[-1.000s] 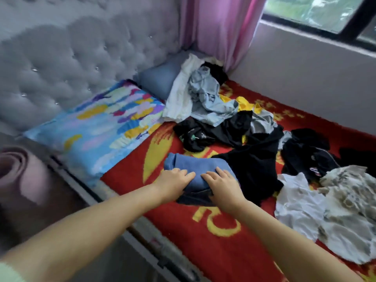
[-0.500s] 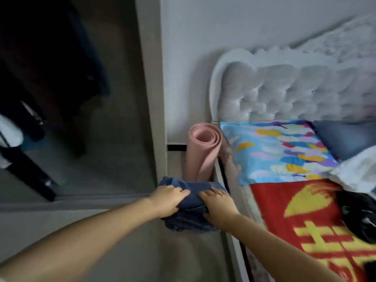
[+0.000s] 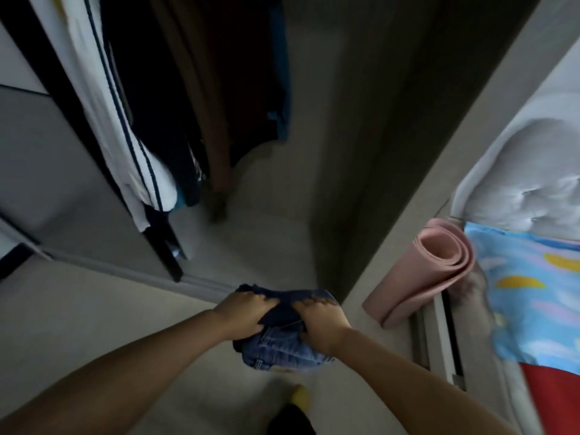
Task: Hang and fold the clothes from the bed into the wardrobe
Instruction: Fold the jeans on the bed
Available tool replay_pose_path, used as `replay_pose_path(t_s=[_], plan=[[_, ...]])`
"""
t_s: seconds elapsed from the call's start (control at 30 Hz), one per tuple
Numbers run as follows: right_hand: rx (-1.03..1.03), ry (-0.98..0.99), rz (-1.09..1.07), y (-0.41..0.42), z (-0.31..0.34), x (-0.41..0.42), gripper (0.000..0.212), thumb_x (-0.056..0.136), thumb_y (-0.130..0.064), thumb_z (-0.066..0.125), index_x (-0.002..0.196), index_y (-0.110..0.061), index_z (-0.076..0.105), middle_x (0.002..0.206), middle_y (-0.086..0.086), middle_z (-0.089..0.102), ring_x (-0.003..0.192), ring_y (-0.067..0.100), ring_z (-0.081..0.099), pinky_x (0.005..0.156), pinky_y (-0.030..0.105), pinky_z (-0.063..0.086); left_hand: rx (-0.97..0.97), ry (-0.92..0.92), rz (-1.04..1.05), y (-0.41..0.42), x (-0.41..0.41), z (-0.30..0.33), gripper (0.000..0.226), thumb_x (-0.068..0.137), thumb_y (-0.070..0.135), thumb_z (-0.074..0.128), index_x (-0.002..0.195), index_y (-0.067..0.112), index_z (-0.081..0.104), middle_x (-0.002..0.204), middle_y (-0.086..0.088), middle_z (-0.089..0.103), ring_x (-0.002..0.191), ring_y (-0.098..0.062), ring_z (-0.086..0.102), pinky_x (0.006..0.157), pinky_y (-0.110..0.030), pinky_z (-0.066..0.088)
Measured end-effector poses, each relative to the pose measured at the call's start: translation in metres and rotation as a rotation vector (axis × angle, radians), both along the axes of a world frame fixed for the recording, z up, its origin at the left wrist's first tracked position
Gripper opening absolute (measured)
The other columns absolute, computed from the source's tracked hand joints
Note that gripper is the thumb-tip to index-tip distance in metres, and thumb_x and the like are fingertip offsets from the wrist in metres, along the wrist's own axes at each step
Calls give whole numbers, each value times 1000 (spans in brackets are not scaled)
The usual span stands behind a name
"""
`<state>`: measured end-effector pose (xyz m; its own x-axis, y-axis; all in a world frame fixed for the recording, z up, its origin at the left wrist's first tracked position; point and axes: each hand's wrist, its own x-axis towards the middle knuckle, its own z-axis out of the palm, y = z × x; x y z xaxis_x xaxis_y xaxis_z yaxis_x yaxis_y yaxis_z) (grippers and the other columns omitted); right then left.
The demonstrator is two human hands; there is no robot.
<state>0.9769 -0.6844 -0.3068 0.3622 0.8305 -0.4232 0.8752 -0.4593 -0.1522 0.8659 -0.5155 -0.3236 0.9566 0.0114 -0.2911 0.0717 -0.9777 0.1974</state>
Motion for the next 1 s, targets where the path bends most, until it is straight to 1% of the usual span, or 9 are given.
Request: replay_pose_path(t_s=[0.2,0.4,0.5,0.53,0.67,0.8,0.9,0.93,1.0], plan=[[-29,10,-23,53,-44,69,58,90,-26,53,144,-18,34,145,10,43,135,31,35,112,39,28,-31,-4,-33,55,72,-27,41,93,22,47,134,18,49,122,-8,61,105,-26,58,75,-31,44],[-28,23,-85,117,-93,141,61,89,-23,55,146,-21,33,148,7,40,140,32,27,116,41,20,48,41,-26,113,148,-67,45,89,23,52,134,20,48,120,-6,61,105,-25,60,75,-31,46],[-35,29,-117,144,-131,177,63,89,-23,57,146,-22,32,149,7,38,141,32,25,116,40,20,91,-14,-90,141,188,-93,49,65,29,78,112,25,67,92,3,71,77,-14,68,58,-20,48],[-35,21,-124,152,-144,190,63,88,-23,57,146,-22,32,149,7,39,141,31,26,116,39,21,83,-13,-90,149,202,-107,49,66,30,78,114,24,67,93,2,71,78,-15,67,61,-20,48],[-25,-24,-201,175,-208,245,62,88,-23,56,146,-23,33,147,6,42,138,27,32,114,36,24,-28,33,-64,177,269,-191,49,91,24,52,139,19,46,128,-8,58,114,-27,55,93,-29,41],[5,-119,-235,192,-276,313,57,90,-24,52,144,-23,35,143,6,45,132,28,39,111,37,27,16,-63,-122,195,344,-268,42,93,29,48,133,18,51,125,-8,60,111,-26,57,95,-33,41],[28,-205,-294,196,-330,355,56,92,-23,49,146,-23,33,146,5,42,136,28,33,114,38,22,116,-124,-142,197,395,-325,46,95,29,48,140,21,41,131,-8,55,117,-26,53,97,-35,42],[40,-252,-314,196,-350,368,57,93,-23,49,147,-24,32,147,5,40,138,28,30,115,39,18,129,-199,-155,197,409,-344,51,92,27,55,141,19,43,129,-10,56,114,-27,55,93,-34,45],[76,-348,-354,195,-386,387,60,93,-22,51,149,-25,28,151,4,35,142,29,23,117,41,12,168,-370,-201,195,429,-373,62,69,24,81,126,10,61,108,-16,67,91,-30,66,71,-32,56]])
